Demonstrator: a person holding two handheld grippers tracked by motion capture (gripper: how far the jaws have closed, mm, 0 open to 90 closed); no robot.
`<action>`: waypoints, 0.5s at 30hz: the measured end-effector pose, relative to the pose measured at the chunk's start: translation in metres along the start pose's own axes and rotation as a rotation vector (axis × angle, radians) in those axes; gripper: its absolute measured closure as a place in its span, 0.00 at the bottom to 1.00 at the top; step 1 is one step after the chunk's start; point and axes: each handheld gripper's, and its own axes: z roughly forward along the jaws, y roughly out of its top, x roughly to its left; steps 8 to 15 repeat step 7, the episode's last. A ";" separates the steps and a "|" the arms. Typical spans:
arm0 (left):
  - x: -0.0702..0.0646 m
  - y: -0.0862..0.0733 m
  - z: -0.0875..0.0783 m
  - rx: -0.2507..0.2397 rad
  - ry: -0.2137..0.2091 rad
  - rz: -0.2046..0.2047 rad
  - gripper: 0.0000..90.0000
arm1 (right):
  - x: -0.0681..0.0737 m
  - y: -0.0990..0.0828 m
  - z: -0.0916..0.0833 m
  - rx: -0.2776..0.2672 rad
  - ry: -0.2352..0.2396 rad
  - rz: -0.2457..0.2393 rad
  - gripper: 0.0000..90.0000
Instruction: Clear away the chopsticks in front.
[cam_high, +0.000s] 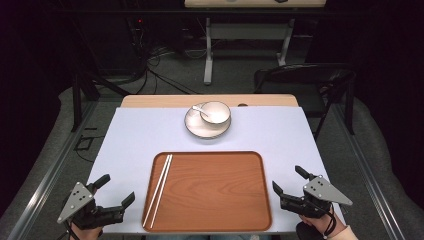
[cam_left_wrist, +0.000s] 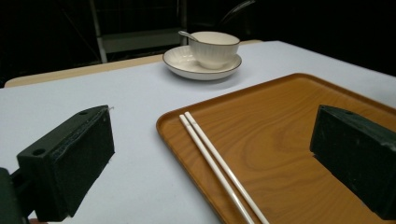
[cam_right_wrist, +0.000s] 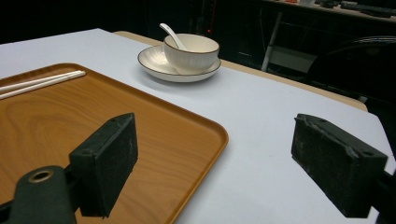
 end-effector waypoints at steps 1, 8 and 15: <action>-0.001 0.000 -0.001 -0.013 0.001 0.003 0.00 | 0.000 0.000 0.000 0.000 0.000 0.000 0.16; -0.001 0.000 0.006 -0.015 -0.027 0.022 0.00 | -0.001 -0.001 -0.001 0.003 -0.003 0.003 0.16; -0.001 0.000 0.006 -0.015 -0.027 0.022 0.00 | -0.001 -0.001 -0.001 0.003 -0.003 0.003 0.16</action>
